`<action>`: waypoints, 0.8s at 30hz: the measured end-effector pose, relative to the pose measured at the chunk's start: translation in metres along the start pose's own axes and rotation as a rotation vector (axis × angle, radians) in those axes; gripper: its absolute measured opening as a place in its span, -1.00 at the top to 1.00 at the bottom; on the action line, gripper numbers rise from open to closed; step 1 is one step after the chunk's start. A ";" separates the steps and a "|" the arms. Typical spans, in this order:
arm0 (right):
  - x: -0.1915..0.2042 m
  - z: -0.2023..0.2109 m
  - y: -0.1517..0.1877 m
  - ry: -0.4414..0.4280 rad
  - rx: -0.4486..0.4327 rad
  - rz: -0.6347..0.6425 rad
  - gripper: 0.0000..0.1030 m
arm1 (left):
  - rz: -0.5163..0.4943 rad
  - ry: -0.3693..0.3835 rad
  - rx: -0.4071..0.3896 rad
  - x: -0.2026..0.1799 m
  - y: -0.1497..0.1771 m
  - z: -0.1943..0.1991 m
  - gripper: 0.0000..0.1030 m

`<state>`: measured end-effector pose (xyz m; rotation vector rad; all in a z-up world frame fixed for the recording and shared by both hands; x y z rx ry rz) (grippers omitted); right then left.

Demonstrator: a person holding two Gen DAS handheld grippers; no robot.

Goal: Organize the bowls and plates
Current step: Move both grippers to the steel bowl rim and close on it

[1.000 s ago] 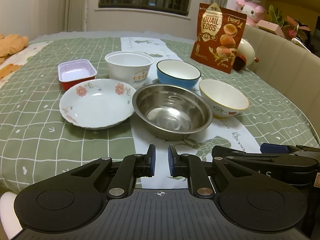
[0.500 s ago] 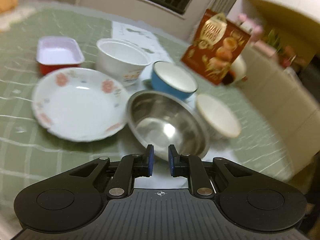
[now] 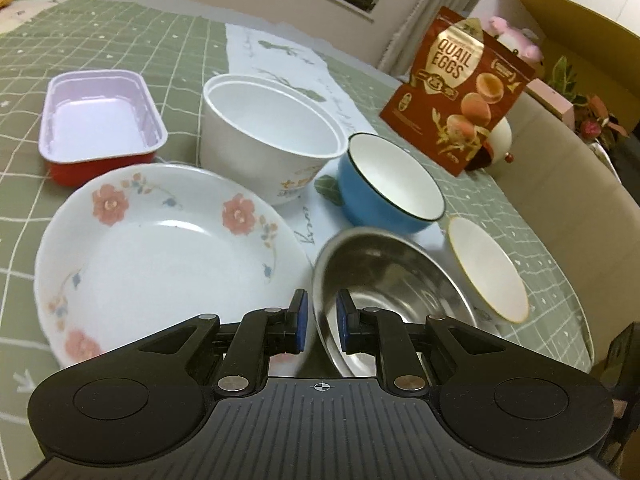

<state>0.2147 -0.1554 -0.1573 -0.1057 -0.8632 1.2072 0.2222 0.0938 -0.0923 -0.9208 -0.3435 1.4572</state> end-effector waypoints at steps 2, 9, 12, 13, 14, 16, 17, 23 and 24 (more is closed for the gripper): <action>-0.001 -0.004 0.000 -0.003 0.003 -0.005 -1.00 | -0.001 -0.003 0.009 0.003 -0.004 -0.009 0.67; -0.007 -0.012 -0.003 -0.019 0.074 0.002 -1.00 | -0.066 -0.042 0.064 0.000 -0.014 -0.042 0.56; 0.002 -0.016 -0.002 0.019 0.115 0.083 -1.00 | -0.114 -0.011 0.025 -0.010 -0.025 -0.044 0.50; 0.005 -0.015 0.000 0.031 0.108 0.092 -1.00 | -0.106 0.017 0.006 -0.012 -0.027 -0.043 0.50; 0.007 -0.013 0.000 0.040 0.083 0.083 -1.00 | -0.091 0.041 -0.012 -0.012 -0.028 -0.042 0.50; 0.015 -0.010 -0.002 0.041 0.018 0.102 -0.96 | -0.070 0.066 -0.028 -0.010 -0.025 -0.041 0.50; 0.020 -0.008 -0.003 0.048 -0.023 0.129 -0.87 | -0.079 0.064 -0.017 -0.009 -0.023 -0.042 0.50; 0.037 -0.025 -0.004 0.102 -0.040 0.158 -0.31 | -0.015 0.146 0.016 -0.001 -0.012 -0.047 0.58; 0.038 -0.027 -0.004 0.109 -0.041 0.151 -0.29 | -0.017 0.153 0.023 -0.003 -0.010 -0.047 0.57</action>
Point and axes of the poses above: each gripper's, at about its wrist camera, not at the fingertips, and z roughly against the way its jaws point, x to its left, y to its underside, the point moved 8 cm from there along -z, roughly the way its jaws point, and after that the axes turned 10 degrees about -z, right-handed, at the moved point
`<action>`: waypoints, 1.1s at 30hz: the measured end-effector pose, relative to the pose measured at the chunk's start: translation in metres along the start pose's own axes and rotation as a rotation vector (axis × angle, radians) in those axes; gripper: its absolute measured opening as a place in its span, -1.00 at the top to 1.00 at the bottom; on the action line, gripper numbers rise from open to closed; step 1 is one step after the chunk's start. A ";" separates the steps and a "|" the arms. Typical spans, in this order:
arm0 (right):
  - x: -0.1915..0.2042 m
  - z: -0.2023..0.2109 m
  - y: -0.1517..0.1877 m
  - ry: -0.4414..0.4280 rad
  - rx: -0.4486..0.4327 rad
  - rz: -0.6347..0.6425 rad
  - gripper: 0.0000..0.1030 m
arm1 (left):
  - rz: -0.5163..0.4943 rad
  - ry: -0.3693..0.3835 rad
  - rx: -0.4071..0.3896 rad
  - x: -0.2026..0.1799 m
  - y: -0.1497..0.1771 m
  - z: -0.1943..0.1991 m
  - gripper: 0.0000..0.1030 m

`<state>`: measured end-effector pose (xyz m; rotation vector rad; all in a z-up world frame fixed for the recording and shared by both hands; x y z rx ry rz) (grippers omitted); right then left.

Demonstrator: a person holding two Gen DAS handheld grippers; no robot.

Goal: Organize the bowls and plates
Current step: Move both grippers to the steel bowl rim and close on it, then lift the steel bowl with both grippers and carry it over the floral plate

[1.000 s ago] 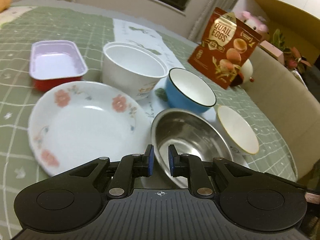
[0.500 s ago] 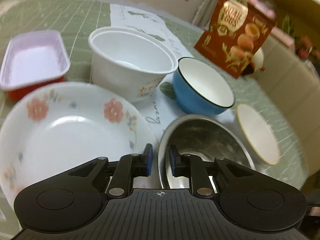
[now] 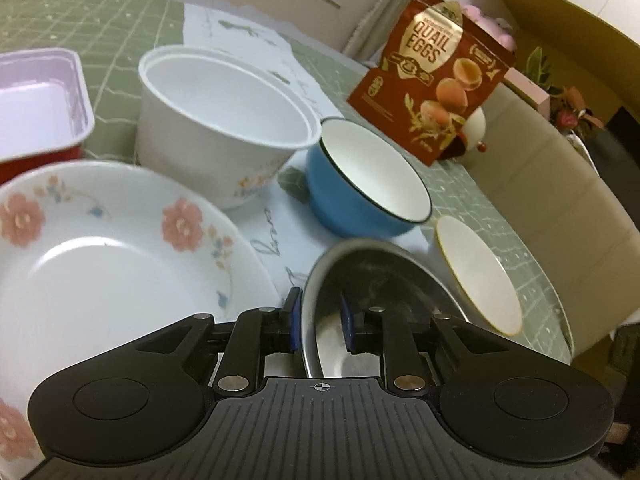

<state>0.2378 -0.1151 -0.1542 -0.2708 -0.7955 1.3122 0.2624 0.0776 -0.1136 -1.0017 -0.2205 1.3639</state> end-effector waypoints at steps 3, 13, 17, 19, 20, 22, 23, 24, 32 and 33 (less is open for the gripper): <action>0.002 0.002 -0.001 0.027 -0.020 0.000 -0.13 | 0.015 0.011 0.016 -0.001 0.002 0.001 0.56; 0.049 0.042 -0.011 -0.001 -0.117 0.039 -0.13 | 0.060 0.039 -0.092 0.011 -0.013 0.057 0.56; 0.089 0.034 -0.008 -0.048 -0.089 0.077 -0.13 | 0.101 -0.011 -0.158 0.040 -0.020 0.089 0.55; 0.109 0.027 -0.002 -0.069 -0.067 0.090 -0.13 | 0.122 -0.048 -0.168 0.057 -0.019 0.098 0.55; 0.120 0.022 0.002 -0.077 -0.054 0.099 -0.13 | 0.130 -0.066 -0.170 0.066 -0.019 0.102 0.55; 0.136 0.014 0.009 -0.088 -0.032 0.118 -0.13 | 0.154 -0.087 -0.173 0.083 -0.017 0.107 0.55; 0.143 0.010 0.012 -0.086 -0.023 0.127 -0.13 | 0.170 -0.087 -0.174 0.090 -0.016 0.109 0.55; 0.149 0.006 0.015 -0.083 -0.014 0.136 -0.13 | 0.185 -0.087 -0.175 0.097 -0.015 0.111 0.55; 0.174 -0.012 0.026 -0.040 0.004 0.157 -0.13 | 0.225 -0.096 -0.163 0.123 -0.008 0.113 0.55; 0.175 -0.014 0.026 -0.036 0.005 0.158 -0.13 | 0.227 -0.098 -0.162 0.125 -0.007 0.113 0.55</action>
Point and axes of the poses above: each gripper's, at about its wrist camera, not at the fingertips, and z roughly against the way its jaws point, x to its left, y to its underside, the point moved 8 cm from there along -z, roughly the way its jaws point, and after that the axes turned 10 degrees about -z, right-handed, at the moved point
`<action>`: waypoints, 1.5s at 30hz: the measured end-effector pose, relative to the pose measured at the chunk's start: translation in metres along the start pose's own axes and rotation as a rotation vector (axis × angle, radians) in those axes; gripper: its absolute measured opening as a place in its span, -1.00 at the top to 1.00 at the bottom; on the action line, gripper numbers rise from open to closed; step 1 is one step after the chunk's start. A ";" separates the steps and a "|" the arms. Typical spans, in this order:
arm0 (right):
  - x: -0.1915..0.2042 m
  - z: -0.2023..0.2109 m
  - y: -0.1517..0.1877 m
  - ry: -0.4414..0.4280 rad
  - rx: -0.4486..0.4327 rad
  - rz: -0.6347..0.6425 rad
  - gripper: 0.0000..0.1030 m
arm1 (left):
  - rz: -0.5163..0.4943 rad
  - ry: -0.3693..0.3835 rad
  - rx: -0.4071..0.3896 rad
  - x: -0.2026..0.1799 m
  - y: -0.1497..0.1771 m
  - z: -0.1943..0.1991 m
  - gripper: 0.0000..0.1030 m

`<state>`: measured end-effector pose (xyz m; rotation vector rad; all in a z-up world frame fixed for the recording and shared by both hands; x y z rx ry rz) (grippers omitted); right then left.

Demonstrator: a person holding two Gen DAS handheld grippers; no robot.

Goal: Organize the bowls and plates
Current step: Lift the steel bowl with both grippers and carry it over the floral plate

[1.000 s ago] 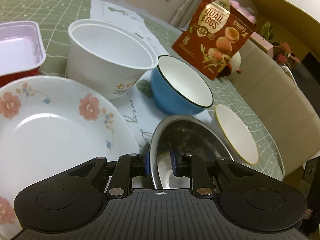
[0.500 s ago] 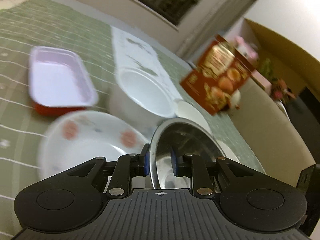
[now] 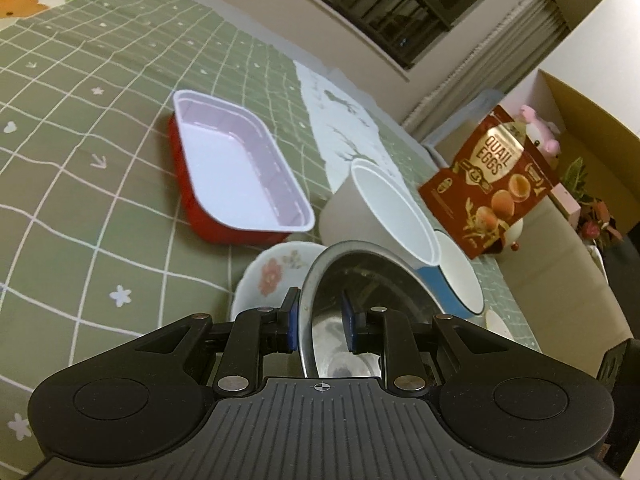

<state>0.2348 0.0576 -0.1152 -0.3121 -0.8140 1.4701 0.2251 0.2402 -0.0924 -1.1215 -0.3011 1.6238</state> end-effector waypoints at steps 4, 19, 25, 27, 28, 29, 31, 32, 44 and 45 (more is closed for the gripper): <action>0.005 -0.008 0.001 0.013 0.006 0.005 -0.13 | 0.013 0.001 0.003 0.007 0.002 0.000 0.55; 0.008 -0.022 0.004 0.025 0.006 0.027 -0.11 | -0.025 -0.057 0.015 0.014 0.006 0.000 0.55; 0.009 -0.024 0.005 0.017 -0.003 0.038 -0.11 | -0.066 -0.100 0.017 0.012 0.007 -0.003 0.55; 0.009 -0.025 0.005 0.015 -0.005 0.042 -0.11 | -0.092 -0.127 0.019 0.011 0.008 -0.003 0.55; 0.009 -0.024 0.005 0.014 -0.008 0.043 -0.11 | -0.101 -0.131 0.020 0.011 0.008 -0.004 0.55; 0.009 -0.024 0.005 0.012 -0.010 0.042 -0.11 | -0.106 -0.132 0.019 0.011 0.009 -0.004 0.55; 0.008 -0.023 0.005 0.006 -0.014 0.039 -0.11 | -0.112 -0.132 0.017 0.011 0.008 -0.004 0.55; 0.008 -0.023 0.004 0.005 -0.016 0.041 -0.11 | -0.115 -0.134 0.017 0.010 0.009 -0.004 0.55; 0.005 -0.017 -0.006 -0.005 -0.057 0.038 -0.13 | -0.120 -0.124 0.027 0.009 0.010 -0.007 0.55; 0.005 -0.016 -0.007 -0.006 -0.061 0.035 -0.13 | -0.122 -0.123 0.027 0.009 0.010 -0.007 0.55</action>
Point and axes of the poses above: each gripper's, at about its wrist camera, not at the fingertips, and z roughly against the way its jaws point, x to its left, y to its underside, the point moved 8 cm from there along -z, roughly the way its jaws point, and after that the axes turned 10 degrees about -z, right-handed, at the moved point
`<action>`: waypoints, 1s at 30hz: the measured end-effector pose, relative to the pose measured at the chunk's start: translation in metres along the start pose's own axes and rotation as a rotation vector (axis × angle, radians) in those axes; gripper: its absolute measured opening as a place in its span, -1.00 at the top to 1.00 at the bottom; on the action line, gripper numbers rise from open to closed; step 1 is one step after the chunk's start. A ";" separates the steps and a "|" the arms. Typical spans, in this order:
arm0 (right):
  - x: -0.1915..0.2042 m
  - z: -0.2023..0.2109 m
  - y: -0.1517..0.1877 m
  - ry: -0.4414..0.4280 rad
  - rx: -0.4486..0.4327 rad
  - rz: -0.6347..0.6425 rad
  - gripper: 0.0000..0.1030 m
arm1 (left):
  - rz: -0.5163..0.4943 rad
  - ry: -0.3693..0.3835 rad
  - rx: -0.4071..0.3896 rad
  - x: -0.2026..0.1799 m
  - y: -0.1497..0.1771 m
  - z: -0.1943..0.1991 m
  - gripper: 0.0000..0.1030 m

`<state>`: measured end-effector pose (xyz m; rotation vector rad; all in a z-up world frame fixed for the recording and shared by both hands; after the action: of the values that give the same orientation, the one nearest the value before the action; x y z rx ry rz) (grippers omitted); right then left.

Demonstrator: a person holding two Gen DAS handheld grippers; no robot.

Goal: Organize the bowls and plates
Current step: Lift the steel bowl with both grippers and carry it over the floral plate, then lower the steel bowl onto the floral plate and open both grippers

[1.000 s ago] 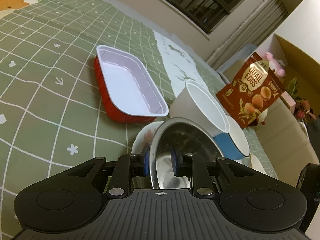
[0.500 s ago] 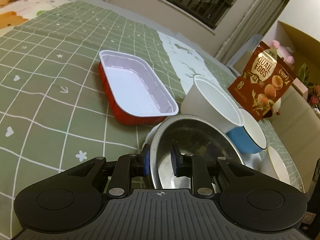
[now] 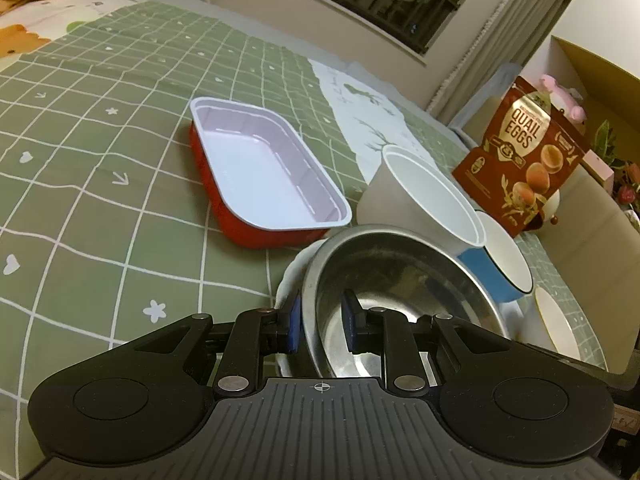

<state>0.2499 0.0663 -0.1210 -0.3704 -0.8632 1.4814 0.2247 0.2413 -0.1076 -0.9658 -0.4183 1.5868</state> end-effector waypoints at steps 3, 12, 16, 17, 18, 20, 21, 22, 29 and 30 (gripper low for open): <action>-0.001 0.003 -0.001 -0.009 -0.013 -0.011 -0.15 | -0.001 -0.003 0.002 -0.001 0.000 -0.001 0.55; 0.002 0.005 0.001 0.003 -0.013 0.040 -0.30 | 0.005 -0.009 0.006 0.001 0.001 -0.002 0.56; 0.007 0.006 0.007 0.022 -0.005 0.104 -0.36 | 0.006 -0.008 0.008 0.002 0.002 -0.003 0.56; 0.007 0.006 0.007 0.022 0.000 0.105 -0.36 | 0.006 -0.008 0.008 0.002 0.002 -0.003 0.56; 0.007 0.007 0.006 0.017 0.010 0.095 -0.36 | 0.006 -0.008 0.009 0.002 0.002 -0.002 0.56; 0.004 0.007 0.005 -0.005 0.037 0.064 -0.36 | 0.006 -0.008 0.008 0.002 0.002 -0.003 0.56; 0.003 0.008 0.004 -0.015 0.049 0.051 -0.36 | 0.007 -0.008 0.008 0.002 0.002 -0.002 0.56; 0.003 0.008 0.004 -0.023 0.059 0.043 -0.36 | 0.007 -0.008 0.008 0.002 0.002 -0.003 0.57; 0.002 0.013 0.005 -0.035 0.074 0.056 -0.37 | 0.010 -0.002 0.008 0.002 0.003 -0.003 0.57; 0.002 0.014 0.005 -0.046 0.076 0.059 -0.38 | 0.011 0.001 0.008 0.003 0.003 -0.002 0.57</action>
<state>0.2364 0.0650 -0.1147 -0.3092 -0.8356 1.5781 0.2245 0.2424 -0.1123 -0.9644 -0.4064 1.5972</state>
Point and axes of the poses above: each gripper's, at about its wrist camera, not at the fingertips, and z roughly against the way its jaws point, x to its left, y to its underside, the point moved 8 cm from there along -z, roughly the way its jaws point, and after that the axes turned 10 degrees about -z, right-handed, at the moved point
